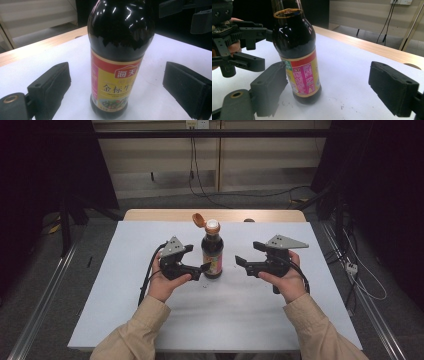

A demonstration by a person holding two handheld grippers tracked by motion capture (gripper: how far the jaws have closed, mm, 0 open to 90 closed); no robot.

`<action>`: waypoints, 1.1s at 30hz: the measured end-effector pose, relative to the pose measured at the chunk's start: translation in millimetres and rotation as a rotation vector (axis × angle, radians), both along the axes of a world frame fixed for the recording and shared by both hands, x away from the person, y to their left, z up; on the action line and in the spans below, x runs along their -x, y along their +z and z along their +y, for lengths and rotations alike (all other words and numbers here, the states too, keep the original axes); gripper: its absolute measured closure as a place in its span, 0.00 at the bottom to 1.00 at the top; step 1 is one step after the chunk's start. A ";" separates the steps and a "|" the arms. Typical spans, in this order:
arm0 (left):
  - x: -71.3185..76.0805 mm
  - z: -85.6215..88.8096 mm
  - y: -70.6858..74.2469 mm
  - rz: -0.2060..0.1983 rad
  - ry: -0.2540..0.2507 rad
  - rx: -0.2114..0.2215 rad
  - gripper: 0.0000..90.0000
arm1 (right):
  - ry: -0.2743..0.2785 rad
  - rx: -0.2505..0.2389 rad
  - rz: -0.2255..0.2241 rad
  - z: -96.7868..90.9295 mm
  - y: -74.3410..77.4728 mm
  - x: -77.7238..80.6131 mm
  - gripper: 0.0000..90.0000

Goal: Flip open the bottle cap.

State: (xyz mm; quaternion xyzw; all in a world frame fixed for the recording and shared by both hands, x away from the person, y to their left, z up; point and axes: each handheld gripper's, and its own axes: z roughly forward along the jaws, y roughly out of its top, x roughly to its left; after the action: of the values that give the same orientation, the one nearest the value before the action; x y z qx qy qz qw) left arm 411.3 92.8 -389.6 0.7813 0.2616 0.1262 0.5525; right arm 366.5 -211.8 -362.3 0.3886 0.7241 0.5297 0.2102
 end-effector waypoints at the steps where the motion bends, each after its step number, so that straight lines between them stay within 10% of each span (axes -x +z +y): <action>1: 0.5 0.5 0.3 0.000 -0.001 0.000 0.08 | 0.000 0.001 -0.003 -0.8 -0.5 0.7 0.16; 33: 12.9 30.1 -8.9 -0.009 0.001 -0.015 0.07 | -0.003 0.004 -0.008 -16.5 -24.6 23.8 0.15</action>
State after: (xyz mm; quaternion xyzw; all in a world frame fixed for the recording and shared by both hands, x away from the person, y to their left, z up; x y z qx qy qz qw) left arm 398.3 122.9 -398.5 0.7846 0.2584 0.1321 0.5478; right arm 342.7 -228.3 -386.8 0.3870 0.7237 0.5294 0.2149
